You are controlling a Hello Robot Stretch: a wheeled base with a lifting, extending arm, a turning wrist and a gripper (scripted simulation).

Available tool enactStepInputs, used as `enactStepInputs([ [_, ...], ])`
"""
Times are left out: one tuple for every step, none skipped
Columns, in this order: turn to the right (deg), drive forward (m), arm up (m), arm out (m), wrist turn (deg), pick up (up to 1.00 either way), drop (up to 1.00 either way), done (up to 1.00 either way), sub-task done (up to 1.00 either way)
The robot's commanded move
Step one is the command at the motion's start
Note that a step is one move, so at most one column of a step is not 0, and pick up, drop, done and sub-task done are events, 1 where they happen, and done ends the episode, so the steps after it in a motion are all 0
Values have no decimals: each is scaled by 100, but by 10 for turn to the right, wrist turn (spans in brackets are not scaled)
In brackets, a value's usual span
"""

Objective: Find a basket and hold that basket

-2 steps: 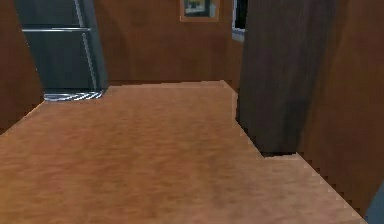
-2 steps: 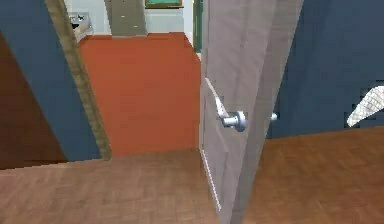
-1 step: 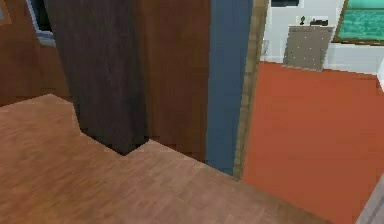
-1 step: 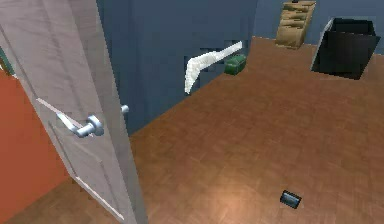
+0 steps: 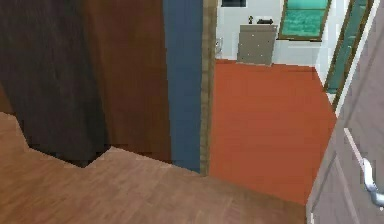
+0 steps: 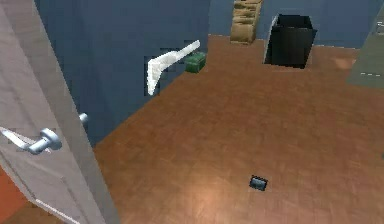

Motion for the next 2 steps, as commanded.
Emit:
enactStepInputs([
  [30, 0, 0, 0, 0, 0, 0, 0, 0],
  [0, 75, 0, 0, 0, 0, 0, 0, 0],
])
